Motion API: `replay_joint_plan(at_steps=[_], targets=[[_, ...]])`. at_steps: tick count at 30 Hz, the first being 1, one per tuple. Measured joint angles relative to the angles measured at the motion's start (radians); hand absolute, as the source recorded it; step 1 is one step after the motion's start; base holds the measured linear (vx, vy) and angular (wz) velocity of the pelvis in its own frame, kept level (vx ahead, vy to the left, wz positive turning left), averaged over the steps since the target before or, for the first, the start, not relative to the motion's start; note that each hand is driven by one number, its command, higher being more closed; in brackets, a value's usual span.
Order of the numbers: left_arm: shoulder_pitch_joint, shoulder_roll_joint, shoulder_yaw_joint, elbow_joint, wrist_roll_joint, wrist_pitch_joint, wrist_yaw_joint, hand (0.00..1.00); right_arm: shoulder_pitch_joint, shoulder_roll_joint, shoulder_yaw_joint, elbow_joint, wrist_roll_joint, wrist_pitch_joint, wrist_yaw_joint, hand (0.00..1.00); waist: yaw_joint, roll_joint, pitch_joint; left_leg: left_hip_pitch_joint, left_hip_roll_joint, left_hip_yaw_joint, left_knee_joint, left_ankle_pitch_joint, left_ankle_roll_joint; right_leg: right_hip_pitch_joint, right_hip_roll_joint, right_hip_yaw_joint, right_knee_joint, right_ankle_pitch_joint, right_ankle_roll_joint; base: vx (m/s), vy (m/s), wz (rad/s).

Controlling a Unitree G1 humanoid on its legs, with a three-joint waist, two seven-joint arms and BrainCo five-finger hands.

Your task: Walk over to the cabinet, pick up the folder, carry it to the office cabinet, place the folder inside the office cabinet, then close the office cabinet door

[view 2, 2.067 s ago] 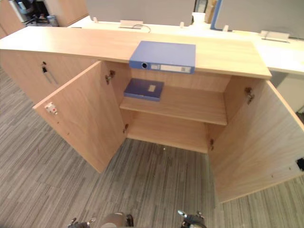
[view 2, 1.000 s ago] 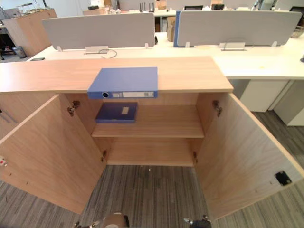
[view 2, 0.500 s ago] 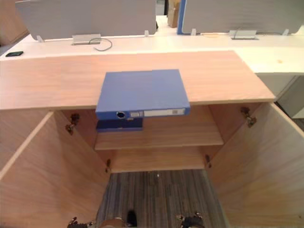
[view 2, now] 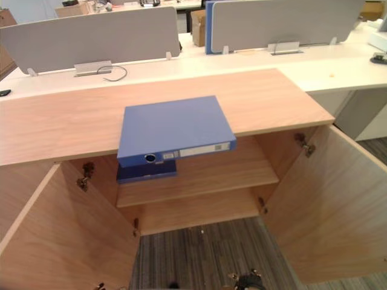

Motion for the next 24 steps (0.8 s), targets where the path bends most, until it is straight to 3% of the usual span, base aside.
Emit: replay_joint_plan(at_steps=[2,9,15,17,21,24], targets=[[0.0,-0.007,0.011,0.003,-0.05,-0.001,-0.013,0.0,-0.004,0.002,0.004,0.007,0.0,0.0,0.005,0.0,0.004,0.004,0.004,0.002,0.007,-0.006,-0.019,0.021,-0.005,0.046,0.016,-0.016,-0.092,-0.008,0.014,0.04,-0.158,0.12],[0.034,-0.01,-0.014,-0.036,-0.195,0.0,-0.056,0.0,0.017,-0.004,-0.024,0.007,-0.001,0.0,0.01,0.0,0.008,-0.001,0.0,-0.006,0.057,-0.075,-0.025,0.033,-0.025,0.126,0.081,-0.099,-0.202,0.017,-0.017,0.04,-0.155,0.26],[0.092,-0.065,-0.143,-0.434,-0.388,-0.001,-0.067,0.0,0.024,-0.008,-0.019,0.003,-0.001,0.0,0.022,0.0,0.006,-0.009,0.005,-0.017,0.061,-0.102,-0.026,0.039,-0.033,0.15,0.092,-0.122,-0.241,0.041,-0.024,0.0,-0.023,0.11],[0.106,-0.08,-0.16,-0.605,-0.407,-0.006,-0.063,0.0,0.027,-0.007,0.017,-0.011,-0.002,0.0,0.023,0.0,0.006,-0.013,0.006,-0.015,0.061,-0.103,-0.026,0.042,-0.034,0.153,0.092,-0.123,-0.243,0.044,-0.025,-0.05,0.006,0.04],[0.117,-0.081,-0.159,-0.779,-0.37,-0.021,-0.031,0.0,0.03,-0.005,0.055,-0.02,-0.003,0.0,0.024,0.0,0.006,-0.015,0.008,-0.009,0.062,-0.103,-0.027,0.045,-0.034,0.163,0.092,-0.124,-0.251,0.05,-0.025,-0.06,0.003,0.01],[0.12,-0.101,-0.162,-0.901,-0.229,-0.022,0.032,0.0,0.053,0.014,0.063,-0.061,-0.002,-0.001,0.025,0.0,0.007,-0.017,0.006,-0.008,0.064,-0.11,-0.027,0.051,-0.034,0.175,0.091,-0.139,-0.256,0.052,-0.024,-0.04,-0.007,0.12]])
